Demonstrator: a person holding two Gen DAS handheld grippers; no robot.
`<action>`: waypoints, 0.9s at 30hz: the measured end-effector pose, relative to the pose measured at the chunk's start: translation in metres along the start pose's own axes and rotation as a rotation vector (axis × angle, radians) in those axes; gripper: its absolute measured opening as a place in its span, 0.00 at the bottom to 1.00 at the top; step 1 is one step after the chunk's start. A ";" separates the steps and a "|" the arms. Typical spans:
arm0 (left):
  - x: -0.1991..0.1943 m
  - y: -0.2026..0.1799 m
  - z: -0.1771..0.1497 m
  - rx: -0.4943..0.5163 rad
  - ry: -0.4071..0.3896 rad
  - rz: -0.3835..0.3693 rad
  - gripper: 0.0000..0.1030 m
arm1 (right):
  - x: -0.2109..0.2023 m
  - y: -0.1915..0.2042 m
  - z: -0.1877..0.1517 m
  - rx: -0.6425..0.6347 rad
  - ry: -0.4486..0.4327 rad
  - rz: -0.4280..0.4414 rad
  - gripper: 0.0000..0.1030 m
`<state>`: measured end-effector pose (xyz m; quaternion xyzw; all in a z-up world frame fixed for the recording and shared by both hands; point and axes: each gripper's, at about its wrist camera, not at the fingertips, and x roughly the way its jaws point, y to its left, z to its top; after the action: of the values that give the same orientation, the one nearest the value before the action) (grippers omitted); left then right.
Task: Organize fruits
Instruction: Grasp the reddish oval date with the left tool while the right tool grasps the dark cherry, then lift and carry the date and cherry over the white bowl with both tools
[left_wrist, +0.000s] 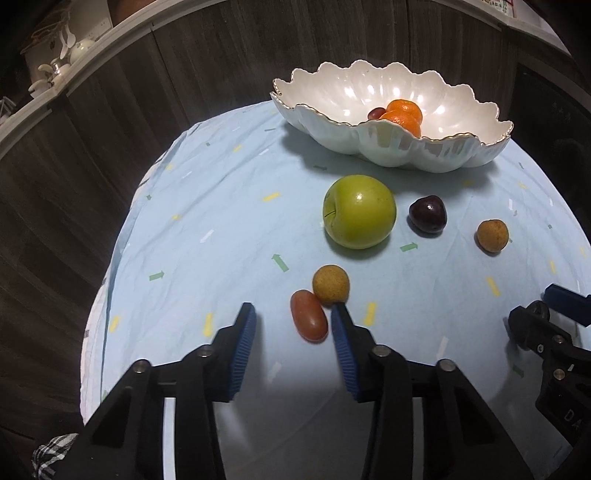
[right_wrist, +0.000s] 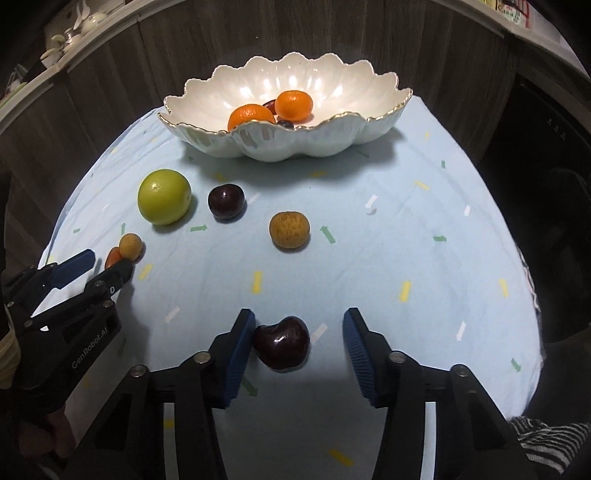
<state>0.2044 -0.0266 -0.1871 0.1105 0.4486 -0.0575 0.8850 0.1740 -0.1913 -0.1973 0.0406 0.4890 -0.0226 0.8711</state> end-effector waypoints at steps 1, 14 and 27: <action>0.000 -0.001 0.000 0.002 0.000 -0.005 0.34 | 0.000 0.000 0.000 0.003 0.001 0.011 0.45; -0.002 -0.005 0.000 0.010 0.008 -0.023 0.19 | 0.000 0.003 -0.002 -0.002 0.002 0.057 0.30; -0.010 -0.003 -0.003 0.017 0.021 -0.005 0.19 | -0.010 0.005 0.003 -0.009 -0.035 0.053 0.30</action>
<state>0.1954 -0.0283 -0.1815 0.1173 0.4576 -0.0622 0.8792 0.1717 -0.1862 -0.1867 0.0490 0.4723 0.0020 0.8801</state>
